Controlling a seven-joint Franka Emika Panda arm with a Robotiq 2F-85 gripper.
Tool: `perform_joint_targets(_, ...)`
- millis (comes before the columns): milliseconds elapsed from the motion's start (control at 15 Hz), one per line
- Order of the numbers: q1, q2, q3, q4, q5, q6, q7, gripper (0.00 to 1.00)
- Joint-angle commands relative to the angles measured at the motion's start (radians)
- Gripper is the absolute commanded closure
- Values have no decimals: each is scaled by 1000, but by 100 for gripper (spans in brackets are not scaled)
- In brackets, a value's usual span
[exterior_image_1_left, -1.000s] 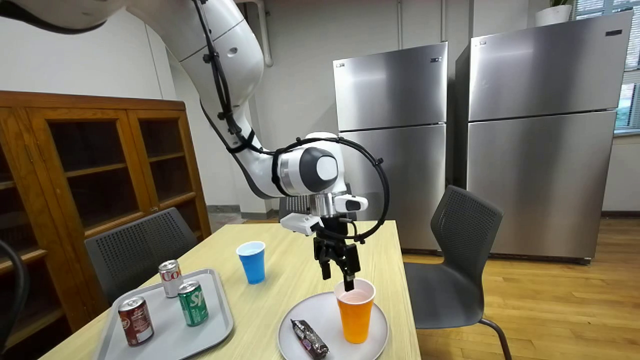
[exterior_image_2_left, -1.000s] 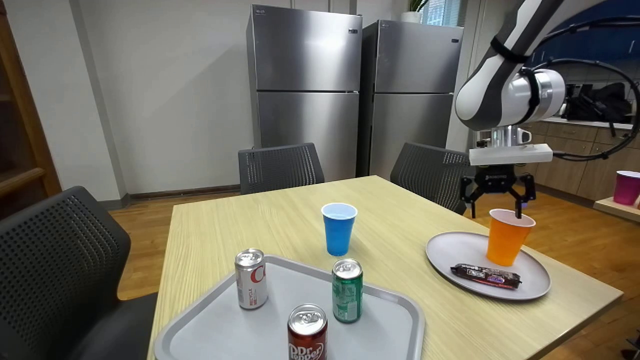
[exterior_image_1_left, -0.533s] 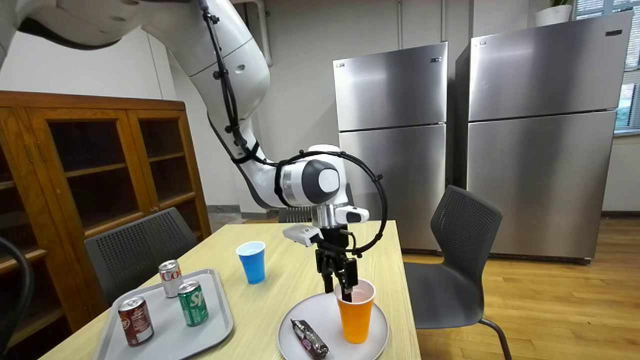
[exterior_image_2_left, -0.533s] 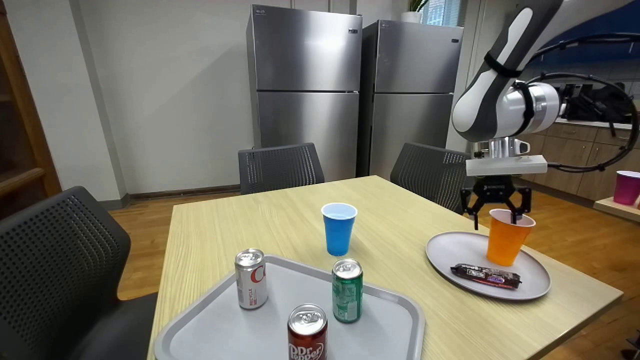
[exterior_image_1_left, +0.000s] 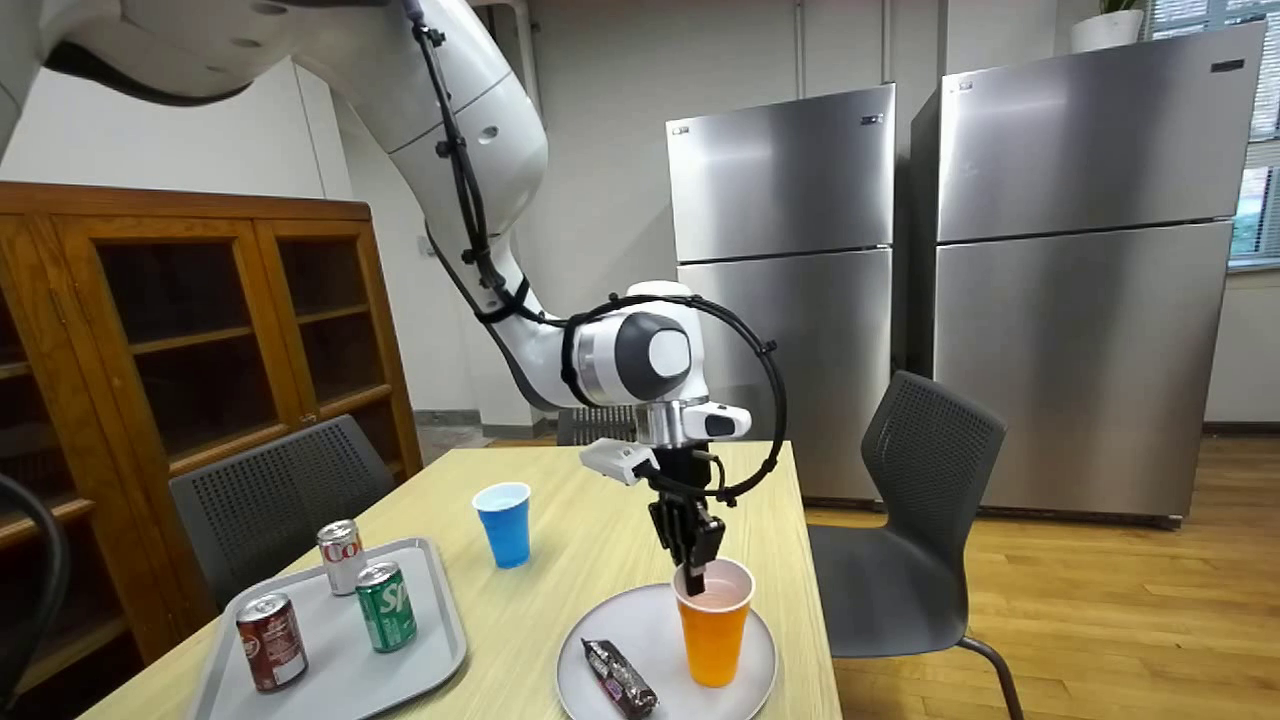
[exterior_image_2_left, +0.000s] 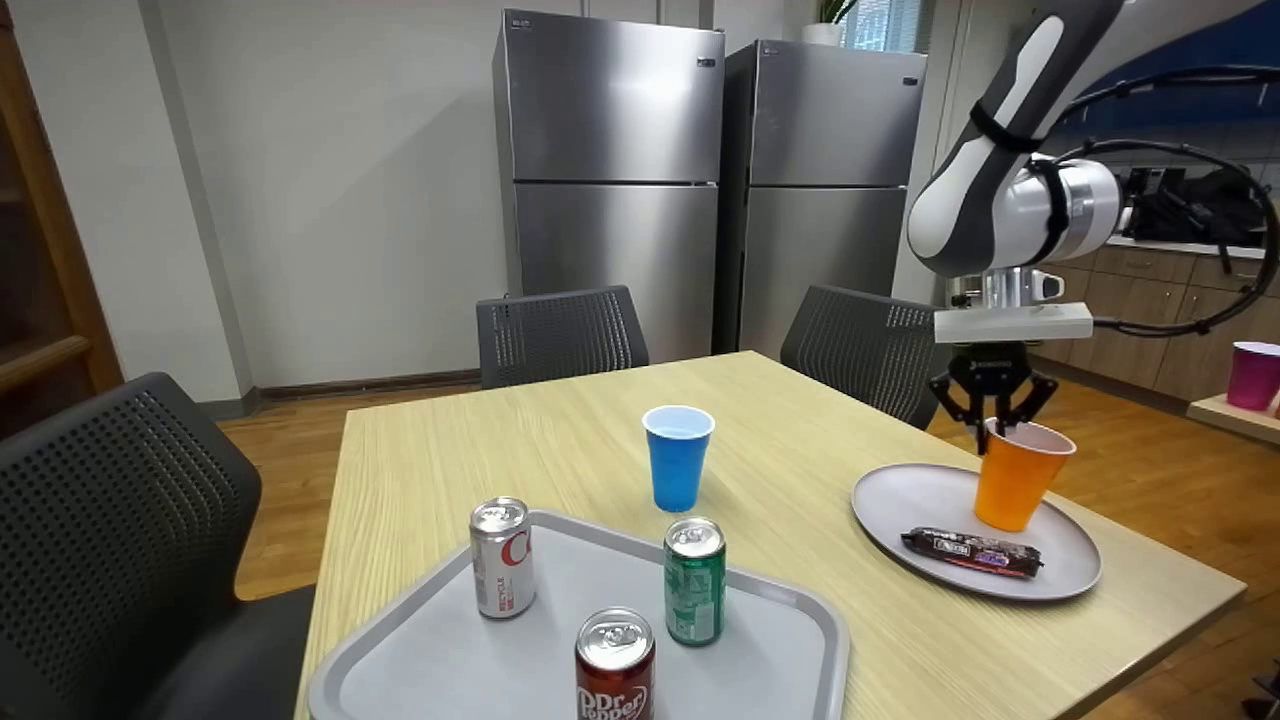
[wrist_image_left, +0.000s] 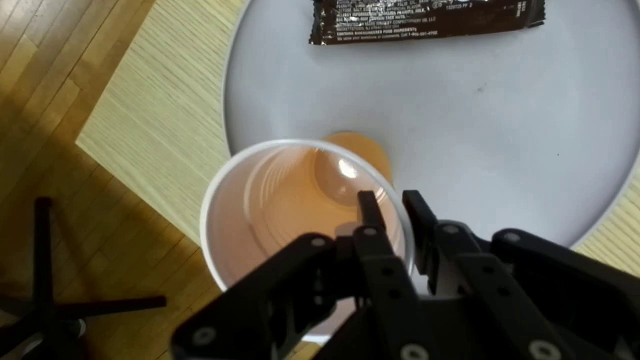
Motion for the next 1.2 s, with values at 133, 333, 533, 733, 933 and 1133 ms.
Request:
perform_joint_targets(133, 27, -42, -27, 5, -24, -7, 37, 100)
perform_joint_targets(333, 48, -84, -27, -2, -34, -4, 44, 99)
perform_joint_targets(533, 82, -128, -21, -3, -58, -4, 71, 99)
perform_joint_targets(733, 122, -161, -8, 5, -85, -12, 114, 99)
perform_joint_targets(933, 157, -167, 14, 28, -97, -16, 150, 99)
perform_joint_targets(1133, 185, -139, 46, 84, -97, -20, 173, 99)
